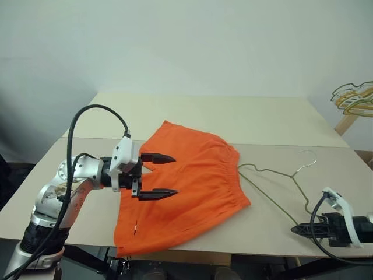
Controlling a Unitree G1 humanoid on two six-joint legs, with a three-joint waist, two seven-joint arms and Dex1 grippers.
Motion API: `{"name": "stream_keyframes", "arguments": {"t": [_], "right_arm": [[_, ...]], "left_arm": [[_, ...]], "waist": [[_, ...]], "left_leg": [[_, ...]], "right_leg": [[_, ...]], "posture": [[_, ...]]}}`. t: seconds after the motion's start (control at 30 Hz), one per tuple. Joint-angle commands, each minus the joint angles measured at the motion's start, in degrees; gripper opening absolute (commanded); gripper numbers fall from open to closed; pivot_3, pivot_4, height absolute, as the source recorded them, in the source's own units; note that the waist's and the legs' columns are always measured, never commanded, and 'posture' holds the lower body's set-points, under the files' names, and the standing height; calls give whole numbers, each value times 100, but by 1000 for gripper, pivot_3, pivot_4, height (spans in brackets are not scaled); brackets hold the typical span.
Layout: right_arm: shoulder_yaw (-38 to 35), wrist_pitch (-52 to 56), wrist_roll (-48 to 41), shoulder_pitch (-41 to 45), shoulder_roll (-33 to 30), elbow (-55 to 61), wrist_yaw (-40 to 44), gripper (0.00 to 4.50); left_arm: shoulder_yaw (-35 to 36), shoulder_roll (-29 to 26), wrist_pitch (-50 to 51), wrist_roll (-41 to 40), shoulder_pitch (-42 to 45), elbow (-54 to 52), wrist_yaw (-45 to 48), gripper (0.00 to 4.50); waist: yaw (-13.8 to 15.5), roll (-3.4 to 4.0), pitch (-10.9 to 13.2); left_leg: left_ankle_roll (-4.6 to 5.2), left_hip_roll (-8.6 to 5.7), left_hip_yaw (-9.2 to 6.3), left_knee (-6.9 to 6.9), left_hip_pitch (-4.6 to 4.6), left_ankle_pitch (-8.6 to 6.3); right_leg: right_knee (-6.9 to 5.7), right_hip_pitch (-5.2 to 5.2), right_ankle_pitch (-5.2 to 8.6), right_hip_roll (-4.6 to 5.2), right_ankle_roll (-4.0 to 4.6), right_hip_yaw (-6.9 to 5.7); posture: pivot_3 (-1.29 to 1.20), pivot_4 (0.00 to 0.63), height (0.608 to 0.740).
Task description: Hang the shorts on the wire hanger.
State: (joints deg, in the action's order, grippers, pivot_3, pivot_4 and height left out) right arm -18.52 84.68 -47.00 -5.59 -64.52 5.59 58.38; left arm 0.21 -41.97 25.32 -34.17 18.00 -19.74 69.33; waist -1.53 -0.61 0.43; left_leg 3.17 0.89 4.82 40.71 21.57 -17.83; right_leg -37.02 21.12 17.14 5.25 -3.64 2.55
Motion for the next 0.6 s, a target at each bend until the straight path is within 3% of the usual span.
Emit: {"name": "stream_keyframes", "arguments": {"t": [0.03,0.27,0.6], "right_arm": [[-420,12,-141,-11,-96,103,28,0],[-938,113,-268,-6,37,7,-39,0],[-777,113,-389,-487,-9,432,88,0]], "left_arm": [[79,-44,17,-127,96,-126,-2,4471],[74,-56,12,-126,100,-100,37,4471],[67,-45,12,-127,111,-100,44,4471]], "waist": [[0,0,0],[43,-1,1],[53,-4,3]], "left_leg": [[0,0,0,0,-1,0],[1,-1,1,0,0,-1],[3,-1,1,0,1,-2]], "right_leg": [[0,0,0,0,0,1],[1,0,0,1,0,1],[4,-1,0,2,-1,1]], "posture": [[-69,0,740],[-74,0,740],[-71,0,740]]}}
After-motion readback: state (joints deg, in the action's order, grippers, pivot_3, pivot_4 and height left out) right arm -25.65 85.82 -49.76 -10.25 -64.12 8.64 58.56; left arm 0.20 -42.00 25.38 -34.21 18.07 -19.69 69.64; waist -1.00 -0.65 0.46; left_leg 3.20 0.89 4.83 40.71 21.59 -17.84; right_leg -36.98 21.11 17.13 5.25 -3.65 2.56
